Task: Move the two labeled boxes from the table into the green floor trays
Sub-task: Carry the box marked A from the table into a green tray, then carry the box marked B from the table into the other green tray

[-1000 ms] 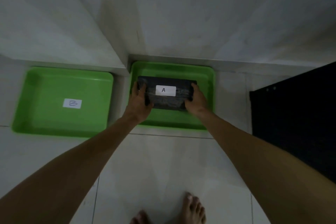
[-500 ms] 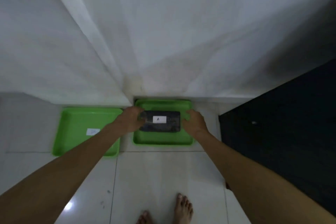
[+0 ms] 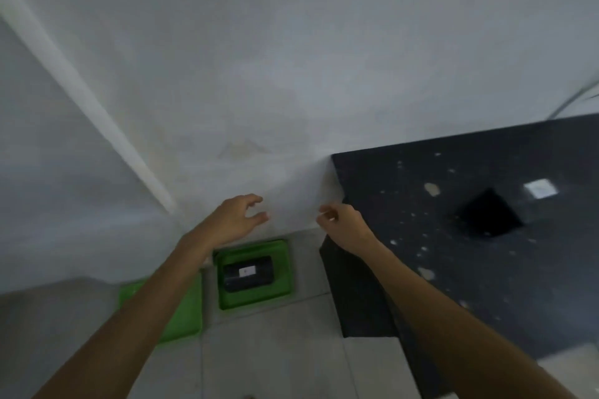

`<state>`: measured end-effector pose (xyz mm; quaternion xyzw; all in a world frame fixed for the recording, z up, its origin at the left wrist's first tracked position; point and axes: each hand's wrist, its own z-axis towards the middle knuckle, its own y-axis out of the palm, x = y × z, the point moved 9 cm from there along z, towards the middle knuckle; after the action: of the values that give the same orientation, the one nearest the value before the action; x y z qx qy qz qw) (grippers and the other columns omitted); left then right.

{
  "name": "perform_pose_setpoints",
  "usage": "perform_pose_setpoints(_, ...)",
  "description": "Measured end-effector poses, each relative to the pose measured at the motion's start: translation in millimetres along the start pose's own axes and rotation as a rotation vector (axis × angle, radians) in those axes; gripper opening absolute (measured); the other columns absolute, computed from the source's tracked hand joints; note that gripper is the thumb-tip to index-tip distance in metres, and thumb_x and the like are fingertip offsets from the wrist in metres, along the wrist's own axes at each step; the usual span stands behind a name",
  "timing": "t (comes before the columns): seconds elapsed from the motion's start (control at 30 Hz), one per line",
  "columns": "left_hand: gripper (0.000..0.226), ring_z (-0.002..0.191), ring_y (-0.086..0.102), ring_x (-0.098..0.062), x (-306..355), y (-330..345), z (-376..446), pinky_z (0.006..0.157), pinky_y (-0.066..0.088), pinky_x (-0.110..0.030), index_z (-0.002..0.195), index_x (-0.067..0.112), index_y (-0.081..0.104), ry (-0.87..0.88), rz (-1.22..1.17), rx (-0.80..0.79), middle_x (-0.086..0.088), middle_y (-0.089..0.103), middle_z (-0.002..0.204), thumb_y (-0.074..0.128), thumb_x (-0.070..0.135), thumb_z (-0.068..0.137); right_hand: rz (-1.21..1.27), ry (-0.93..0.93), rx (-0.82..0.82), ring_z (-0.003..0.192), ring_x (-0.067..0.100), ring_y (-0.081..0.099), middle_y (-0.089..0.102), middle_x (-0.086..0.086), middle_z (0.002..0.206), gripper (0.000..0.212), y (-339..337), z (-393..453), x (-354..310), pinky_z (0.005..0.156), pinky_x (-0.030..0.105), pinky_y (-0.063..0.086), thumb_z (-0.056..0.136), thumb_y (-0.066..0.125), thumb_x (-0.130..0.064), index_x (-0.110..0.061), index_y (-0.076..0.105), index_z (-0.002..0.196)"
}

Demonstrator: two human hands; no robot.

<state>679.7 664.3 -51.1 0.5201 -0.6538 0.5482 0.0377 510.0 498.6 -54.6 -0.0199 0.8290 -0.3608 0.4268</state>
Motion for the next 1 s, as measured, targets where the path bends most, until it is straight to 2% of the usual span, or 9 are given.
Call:
perform_pose_setpoints(0.1,0.061,0.127,0.054,-0.019,76,1,-26,0.100,0.040,-0.028,0.145,0.019,0.050,0.065,-0.084,0.059,-0.003,0.055,0.145,0.060,0.050,0.093,0.046,-0.019,0.070,0.106,0.020,0.067,0.071,0.006,0.116,0.036,-68,-48,9,0.088,0.028,0.051,0.096,0.060,-0.027,-0.013,0.064,0.129)
perform_pose_setpoints(0.2,0.060,0.126,0.055,-0.019,147,27,-47,0.103,0.044,-0.032,0.145,0.019,0.050,0.118,-0.113,0.059,-0.003,0.056,0.144,0.060,0.049,0.093,0.088,-0.035,0.123,0.102,0.015,0.068,0.072,0.002,0.112,0.036,-122,-99,37,0.089,0.027,0.052,0.097,0.060,-0.030,-0.015,0.063,0.130)
perform_pose_setpoints(0.3,0.057,0.118,0.058,-0.017,206,67,-65,0.099,0.046,-0.030,0.142,0.017,0.053,0.129,-0.139,0.055,-0.007,0.060,0.138,0.062,0.045,0.094,0.133,-0.021,0.183,0.098,0.012,0.069,0.073,-0.001,0.107,0.036,-164,-146,81,0.086,0.024,0.053,0.096,0.061,-0.033,-0.015,0.065,0.127)
perform_pose_setpoints(0.4,0.054,0.110,0.059,-0.014,257,121,-82,0.091,0.044,-0.024,0.141,0.014,0.054,0.119,-0.179,0.066,-0.008,0.062,0.135,0.063,0.041,0.095,0.135,-0.020,0.193,0.087,0.001,0.066,0.071,-0.008,0.097,0.033,-198,-185,126,0.069,0.010,0.046,0.095,0.062,-0.032,-0.016,0.066,0.124)
perform_pose_setpoints(0.53,0.052,0.107,0.059,-0.013,303,202,-99,0.085,0.046,-0.021,0.141,0.013,0.054,0.094,-0.226,-0.009,-0.009,0.061,0.135,0.062,0.037,0.096,0.090,0.029,0.141,0.089,0.009,0.068,0.071,-0.005,0.096,0.033,-231,-228,191,0.071,0.015,0.046,0.095,0.063,-0.032,-0.016,0.067,0.123)
perform_pose_setpoints(0.63,0.050,0.108,0.062,-0.012,329,248,-101,0.086,0.050,-0.023,0.139,0.016,0.056,0.075,-0.272,-0.021,-0.006,0.063,0.132,0.064,0.038,0.094,0.061,0.087,0.137,0.092,0.011,0.066,0.070,-0.003,0.098,0.033,-268,-244,237,0.075,0.017,0.046,0.096,0.063,-0.032,-0.015,0.067,0.123)
perform_pose_setpoints(0.77,0.047,0.108,0.061,-0.010,358,298,-87,0.086,0.047,-0.023,0.136,0.020,0.058,0.013,-0.331,-0.040,0.000,0.063,0.127,0.064,0.039,0.094,0.057,0.120,0.164,0.092,0.011,0.066,0.070,-0.002,0.100,0.031,-318,-248,286,0.077,0.019,0.047,0.097,0.061,-0.029,-0.014,0.067,0.122)
perform_pose_setpoints(0.93,0.019,0.107,0.063,-0.007,399,332,-32,0.083,0.048,-0.023,0.109,0.030,0.070,-0.008,-0.379,-0.029,0.010,0.067,0.111,0.062,0.039,0.094,0.061,0.136,0.186,0.095,0.008,0.066,0.070,-0.003,0.103,0.030,-367,-221,336,0.078,0.017,0.048,0.096,0.061,-0.030,-0.014,0.068,0.120)
perform_pose_setpoints(1.0,0.026,0.105,0.063,-0.008,412,343,-4,0.081,0.048,-0.022,0.115,0.025,0.068,-0.026,-0.410,0.002,0.008,0.067,0.111,0.063,0.039,0.094,0.059,0.152,0.187,0.093,0.006,0.066,0.070,-0.004,0.102,0.029,-381,-205,354,0.076,0.016,0.048,0.096,0.061,-0.029,-0.015,0.068,0.120)
